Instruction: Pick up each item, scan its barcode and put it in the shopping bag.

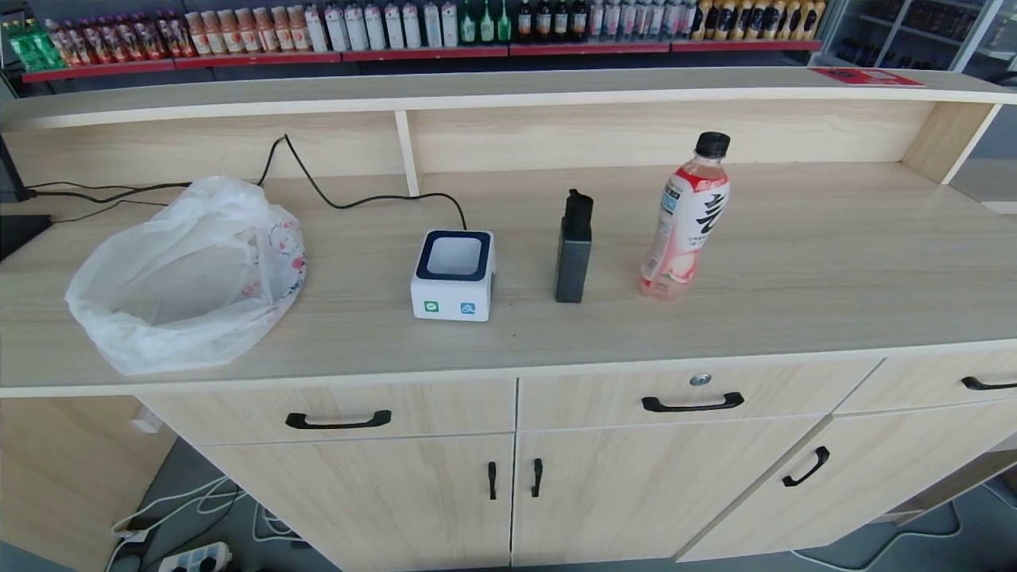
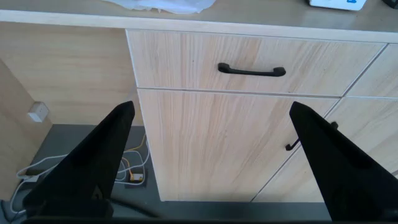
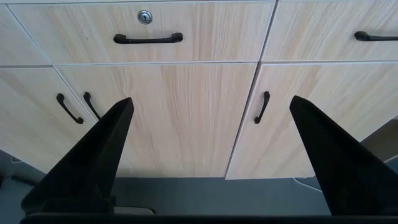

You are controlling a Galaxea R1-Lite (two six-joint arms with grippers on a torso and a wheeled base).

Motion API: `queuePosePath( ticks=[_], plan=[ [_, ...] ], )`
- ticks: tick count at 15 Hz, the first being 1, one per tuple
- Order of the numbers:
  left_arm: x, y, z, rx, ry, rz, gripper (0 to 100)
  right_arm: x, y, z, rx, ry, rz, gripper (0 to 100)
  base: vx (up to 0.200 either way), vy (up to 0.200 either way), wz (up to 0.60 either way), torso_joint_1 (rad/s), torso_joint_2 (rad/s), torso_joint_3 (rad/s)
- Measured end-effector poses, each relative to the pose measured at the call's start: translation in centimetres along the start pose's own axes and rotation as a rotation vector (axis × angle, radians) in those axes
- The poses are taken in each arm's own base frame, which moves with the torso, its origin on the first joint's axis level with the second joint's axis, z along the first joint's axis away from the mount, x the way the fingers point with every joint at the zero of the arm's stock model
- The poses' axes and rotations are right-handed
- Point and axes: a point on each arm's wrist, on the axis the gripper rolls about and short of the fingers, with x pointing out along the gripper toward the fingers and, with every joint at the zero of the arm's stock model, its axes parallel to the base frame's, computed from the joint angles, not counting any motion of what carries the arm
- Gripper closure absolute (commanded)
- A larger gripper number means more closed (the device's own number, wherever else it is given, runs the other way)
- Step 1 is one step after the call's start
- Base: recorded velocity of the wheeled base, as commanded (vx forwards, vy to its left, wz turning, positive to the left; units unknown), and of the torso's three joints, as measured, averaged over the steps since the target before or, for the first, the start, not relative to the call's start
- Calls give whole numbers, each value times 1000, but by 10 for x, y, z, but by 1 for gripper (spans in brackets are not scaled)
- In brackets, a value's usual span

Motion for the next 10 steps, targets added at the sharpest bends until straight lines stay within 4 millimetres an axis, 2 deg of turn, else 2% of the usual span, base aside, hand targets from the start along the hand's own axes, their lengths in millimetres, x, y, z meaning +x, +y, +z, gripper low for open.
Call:
queuePosePath(
  ticks=[10],
  plan=[
    [0,0,0,0,0,-1,0,0,0,0,-17,-2,2,0,0,0,0,0,0,0]
  ],
)
